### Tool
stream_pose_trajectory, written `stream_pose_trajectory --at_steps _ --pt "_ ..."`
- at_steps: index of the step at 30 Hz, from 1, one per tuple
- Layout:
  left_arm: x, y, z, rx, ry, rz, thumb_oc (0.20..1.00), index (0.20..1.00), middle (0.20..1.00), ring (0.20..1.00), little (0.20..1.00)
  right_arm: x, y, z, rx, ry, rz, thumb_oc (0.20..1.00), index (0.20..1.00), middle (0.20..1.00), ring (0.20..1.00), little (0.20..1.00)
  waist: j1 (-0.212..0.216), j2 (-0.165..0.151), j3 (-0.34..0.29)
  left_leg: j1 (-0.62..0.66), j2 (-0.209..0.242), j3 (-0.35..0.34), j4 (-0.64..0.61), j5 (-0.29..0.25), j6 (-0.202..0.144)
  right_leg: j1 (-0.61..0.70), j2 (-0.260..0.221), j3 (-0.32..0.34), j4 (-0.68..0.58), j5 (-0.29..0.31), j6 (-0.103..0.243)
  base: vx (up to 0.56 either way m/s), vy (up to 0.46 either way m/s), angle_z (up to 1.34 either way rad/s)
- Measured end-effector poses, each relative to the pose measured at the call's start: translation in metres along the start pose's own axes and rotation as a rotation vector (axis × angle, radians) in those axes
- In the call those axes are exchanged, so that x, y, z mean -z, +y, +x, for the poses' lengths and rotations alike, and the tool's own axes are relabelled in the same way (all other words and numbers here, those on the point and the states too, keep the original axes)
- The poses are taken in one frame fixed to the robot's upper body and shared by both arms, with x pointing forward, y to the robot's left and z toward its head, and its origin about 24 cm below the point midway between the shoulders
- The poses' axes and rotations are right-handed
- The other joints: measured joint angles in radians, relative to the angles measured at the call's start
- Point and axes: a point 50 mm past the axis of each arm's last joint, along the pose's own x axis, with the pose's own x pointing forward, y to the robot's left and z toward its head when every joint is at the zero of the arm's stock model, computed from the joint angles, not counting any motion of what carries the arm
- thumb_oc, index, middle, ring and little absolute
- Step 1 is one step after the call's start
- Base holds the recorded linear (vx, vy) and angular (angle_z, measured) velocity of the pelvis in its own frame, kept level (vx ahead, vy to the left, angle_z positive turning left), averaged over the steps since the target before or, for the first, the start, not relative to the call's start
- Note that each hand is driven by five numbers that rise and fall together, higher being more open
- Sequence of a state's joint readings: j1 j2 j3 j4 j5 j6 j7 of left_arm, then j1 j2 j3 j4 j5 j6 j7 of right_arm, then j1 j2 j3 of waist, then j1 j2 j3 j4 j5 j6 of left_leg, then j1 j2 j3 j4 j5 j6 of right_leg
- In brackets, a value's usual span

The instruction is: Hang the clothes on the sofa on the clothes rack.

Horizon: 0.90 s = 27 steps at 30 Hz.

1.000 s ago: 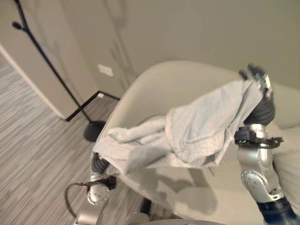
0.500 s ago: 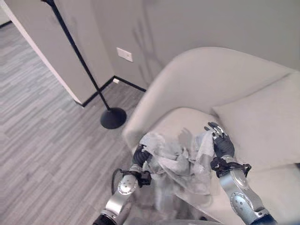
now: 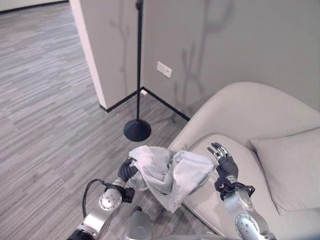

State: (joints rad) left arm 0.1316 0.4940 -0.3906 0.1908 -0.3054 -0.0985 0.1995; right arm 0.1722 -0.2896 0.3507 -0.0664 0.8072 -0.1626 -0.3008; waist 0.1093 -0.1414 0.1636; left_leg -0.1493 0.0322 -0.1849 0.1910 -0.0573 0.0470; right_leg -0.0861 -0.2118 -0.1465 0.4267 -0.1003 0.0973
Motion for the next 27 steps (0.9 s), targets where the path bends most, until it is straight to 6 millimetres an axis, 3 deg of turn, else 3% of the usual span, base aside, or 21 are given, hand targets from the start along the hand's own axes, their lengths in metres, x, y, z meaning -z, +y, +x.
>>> stream_pose_trajectory --at_steps 2,3,4,5,9,11,12,13,14,15,17,18,20,22,24,25,27 --pt "0.006 -0.002 -0.007 0.007 0.026 -0.016 0.2 0.2 0.2 0.2 0.2 -0.003 0.0 0.001 -0.017 -0.007 -0.015 0.2 0.2 0.2 0.2 0.2 0.0 0.01 -0.004 0.029 -0.002 0.003 -0.048 0.015 0.011 -0.008 0.091 -0.007 -0.032 -0.046 -0.025 0.14 0.188 0.16" --pt "0.01 -0.009 -0.012 0.034 0.044 -0.036 0.2 0.2 0.2 0.2 0.2 -0.007 -0.004 0.002 -0.015 -0.016 -0.033 0.2 0.2 0.2 0.2 0.2 -0.019 0.006 -0.01 0.032 -0.032 0.007 -0.054 0.023 0.016 -0.002 0.164 0.031 -0.139 -0.06 -0.021 0.14 0.173 0.3" --pt "0.012 -0.011 -0.013 0.038 0.052 -0.051 0.2 0.2 0.2 0.2 0.2 -0.008 -0.004 0.004 -0.019 -0.018 -0.039 0.2 0.2 0.2 0.2 0.2 -0.017 -0.007 -0.017 0.03 -0.043 0.007 -0.051 0.026 0.013 -0.001 0.191 0.071 -0.188 -0.061 -0.023 0.2 0.229 0.75" --pt "0.015 -0.014 -0.013 0.043 0.077 -0.065 0.2 0.2 0.2 0.2 0.2 -0.006 -0.007 0.005 -0.009 -0.01 -0.045 0.2 0.2 0.2 0.2 0.2 -0.04 -0.009 -0.022 0.02 -0.066 -0.029 -0.05 0.032 0.002 0.018 0.239 0.173 -0.224 -0.034 -0.058 0.1 0.109 0.67" --pt "0.018 -0.03 -0.015 0.115 0.091 -0.075 0.2 0.2 0.2 0.2 0.2 0.003 -0.018 0.005 0.035 0.031 -0.067 0.2 0.2 0.2 0.2 0.2 -0.049 -0.002 -0.024 0.041 -0.093 -0.082 -0.085 0.045 -0.003 0.036 0.231 0.121 -0.189 -0.049 -0.064 0.16 0.062 0.52" --pt "0.015 -0.031 -0.012 0.117 0.082 -0.081 0.2 0.2 0.2 0.2 0.2 0.002 -0.02 0.005 0.039 0.031 -0.071 0.2 0.2 0.2 0.2 0.2 -0.075 0.005 -0.025 0.055 -0.093 -0.137 -0.087 0.046 -0.004 0.02 0.223 0.092 -0.119 -0.055 -0.065 0.15 -0.008 0.62" --pt "0.014 -0.03 -0.012 0.114 0.076 -0.083 0.2 0.2 0.2 0.2 0.2 0.002 -0.019 0.006 0.036 0.028 -0.071 0.2 0.2 0.2 0.2 0.2 -0.075 0.015 -0.025 0.074 -0.084 -0.154 -0.1 0.054 -0.006 -0.012 0.226 0.081 -0.042 -0.064 -0.062 0.16 -0.008 0.43" --pt "0.014 -0.029 -0.013 0.111 0.078 -0.086 0.2 0.2 0.2 0.2 0.2 0.002 -0.019 0.006 0.035 0.028 -0.069 0.2 0.2 0.2 0.2 0.2 -0.076 0.024 -0.024 0.084 -0.081 -0.167 -0.113 0.057 -0.006 -0.021 0.232 0.077 -0.038 -0.087 -0.034 0.28 -0.023 0.52" --pt "0.012 -0.029 -0.013 0.115 0.069 -0.08 0.2 0.2 0.2 0.2 0.2 0.003 -0.018 0.005 0.037 0.027 -0.06 0.2 0.2 0.2 0.2 0.2 -0.084 0.001 -0.057 0.081 -0.099 -0.181 -0.123 0.061 -0.013 -0.012 0.229 0.114 -0.162 -0.068 -0.036 0.22 -0.024 0.47" --pt "0.011 -0.026 -0.012 0.106 0.068 -0.078 0.2 0.2 0.2 0.2 0.2 0.003 -0.018 0.007 0.039 0.029 -0.063 0.2 0.2 0.2 0.2 0.2 -0.079 0.003 -0.066 0.087 -0.1 -0.179 -0.136 0.052 -0.025 0.009 0.226 0.109 -0.184 -0.064 -0.089 0.3 -0.013 0.34" --pt "0.012 -0.027 -0.012 0.107 0.071 -0.079 0.2 0.2 0.2 0.2 0.2 0.002 -0.016 0.012 0.032 0.023 -0.064 0.2 0.2 0.2 0.2 0.2 -0.07 0.009 -0.079 0.116 -0.084 -0.169 -0.154 0.049 -0.032 0.03 0.237 0.113 -0.21 -0.062 -0.092 0.08 0.036 -0.11" --pt "0.011 -0.029 -0.012 0.107 0.069 -0.081 0.2 0.2 0.2 0.2 0.2 -0.002 -0.012 0.016 0.013 0.009 -0.07 0.2 0.2 0.2 0.2 0.2 -0.07 0.027 -0.093 0.098 -0.077 -0.131 -0.108 0.049 -0.074 0.032 0.245 0.122 -0.213 -0.06 -0.107 -0.02 0.056 -0.26" --pt "0.004 -0.03 -0.006 0.112 0.044 -0.077 0.2 0.2 0.2 0.2 0.2 -0.008 -0.01 0.021 -0.002 -0.007 -0.09 0.2 0.2 0.2 0.2 0.2 -0.077 0.036 -0.092 0.005 -0.103 -0.064 0.044 0.038 -0.089 0.023 0.233 0.132 -0.218 -0.049 -0.118 -0.01 0.049 -0.18" --pt "-0.002 -0.032 -0.002 0.117 0.015 -0.084 0.2 0.2 0.2 0.2 0.2 -0.009 -0.015 0.021 0.005 -0.003 -0.116 0.2 0.2 0.2 0.2 0.2 -0.076 0.049 -0.092 -0.045 -0.099 0.011 0.137 0.039 -0.091 0.034 0.232 0.134 -0.236 -0.029 -0.126 0.07 0.021 -0.12" --pt "-0.008 -0.034 0.003 0.122 -0.01 -0.087 0.2 0.2 0.2 0.2 0.2 -0.008 -0.018 0.022 0.01 0.011 -0.146 0.2 0.2 0.2 0.2 0.2 -0.073 0.031 -0.078 -0.131 -0.081 0.086 0.315 0.028 -0.078 0.077 0.225 0.13 -0.288 -0.013 -0.154 0.21 0.058 -0.03" --pt "-0.008 -0.033 0.002 0.121 -0.01 -0.088 0.2 0.2 0.2 0.2 0.2 -0.007 -0.015 0.021 0.004 0.015 -0.143 0.2 0.2 0.2 0.2 0.2 -0.073 0.018 -0.076 -0.128 -0.034 0.147 0.295 0.002 -0.03 0.103 0.224 0.133 -0.323 -0.01 -0.17 0.24 0.12 0.06" --pt "-0.008 -0.038 0.002 0.137 -0.008 -0.094 0.2 0.2 0.2 0.2 0.2 -0.008 -0.013 0.021 -0.006 0.012 -0.145 0.2 0.2 0.2 0.2 0.2 -0.074 0.012 -0.078 -0.115 0.017 0.135 0.182 0.001 -0.039 0.123 0.227 0.134 -0.348 -0.004 -0.153 0.31 0.209 0.06"
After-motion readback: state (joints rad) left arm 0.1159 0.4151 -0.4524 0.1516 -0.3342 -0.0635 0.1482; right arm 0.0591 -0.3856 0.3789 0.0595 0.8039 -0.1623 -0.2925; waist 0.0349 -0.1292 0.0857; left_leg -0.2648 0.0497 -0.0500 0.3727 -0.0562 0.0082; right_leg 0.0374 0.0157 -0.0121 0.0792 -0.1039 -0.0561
